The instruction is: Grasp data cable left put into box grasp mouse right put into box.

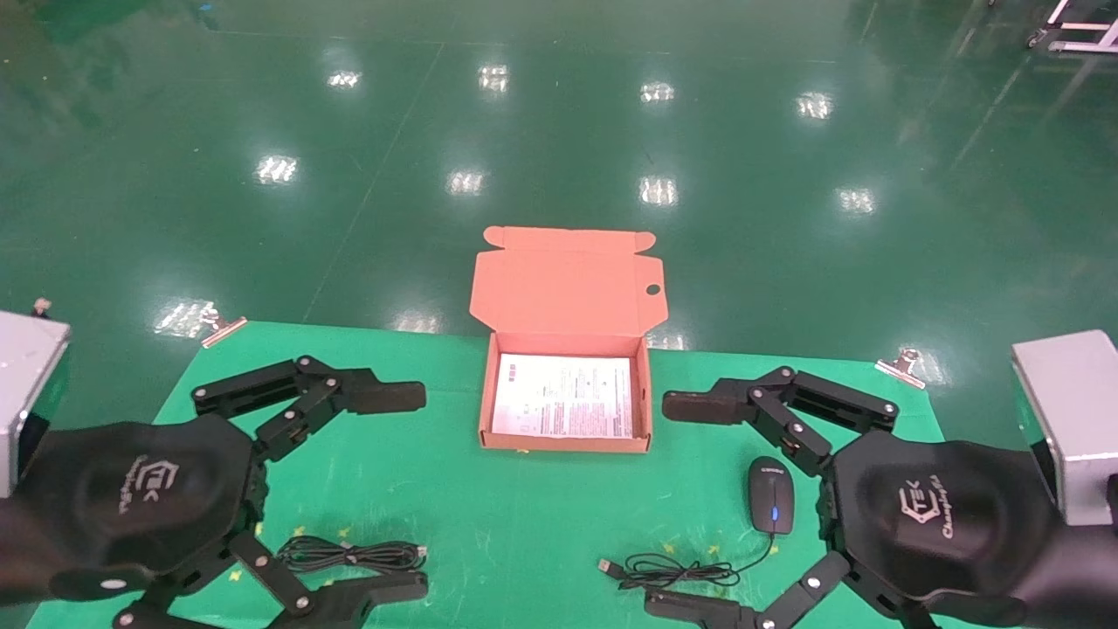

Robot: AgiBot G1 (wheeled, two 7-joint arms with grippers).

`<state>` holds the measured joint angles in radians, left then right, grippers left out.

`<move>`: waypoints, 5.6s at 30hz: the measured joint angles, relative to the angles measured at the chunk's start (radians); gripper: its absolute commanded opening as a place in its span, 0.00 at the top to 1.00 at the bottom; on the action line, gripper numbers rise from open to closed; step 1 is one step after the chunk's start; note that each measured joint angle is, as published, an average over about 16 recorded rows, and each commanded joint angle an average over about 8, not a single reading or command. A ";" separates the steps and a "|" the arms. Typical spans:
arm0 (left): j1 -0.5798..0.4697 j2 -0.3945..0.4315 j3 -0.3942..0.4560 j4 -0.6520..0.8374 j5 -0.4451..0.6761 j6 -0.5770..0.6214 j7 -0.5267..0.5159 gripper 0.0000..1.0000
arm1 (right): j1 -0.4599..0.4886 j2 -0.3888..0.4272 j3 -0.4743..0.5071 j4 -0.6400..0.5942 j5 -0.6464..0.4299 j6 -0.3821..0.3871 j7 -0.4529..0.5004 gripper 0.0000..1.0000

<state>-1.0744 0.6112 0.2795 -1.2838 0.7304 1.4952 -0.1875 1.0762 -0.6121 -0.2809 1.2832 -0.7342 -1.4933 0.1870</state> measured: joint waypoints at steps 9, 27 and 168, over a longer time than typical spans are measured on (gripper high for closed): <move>0.000 0.000 0.000 0.000 0.000 0.000 0.000 0.00 | 0.000 0.000 0.000 0.000 0.000 0.000 0.000 0.00; -0.058 0.001 0.048 -0.007 0.110 0.022 -0.004 0.00 | 0.039 0.017 -0.032 0.026 -0.109 -0.019 -0.038 0.00; -0.545 0.419 0.495 0.475 1.257 -0.418 0.221 1.00 | 0.439 -0.276 -0.454 -0.219 -1.055 0.541 -0.333 1.00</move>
<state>-1.6193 1.0303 0.7746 -0.8084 1.9875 1.0775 0.0337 1.5151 -0.8880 -0.7345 1.0639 -1.7890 -0.9526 -0.1462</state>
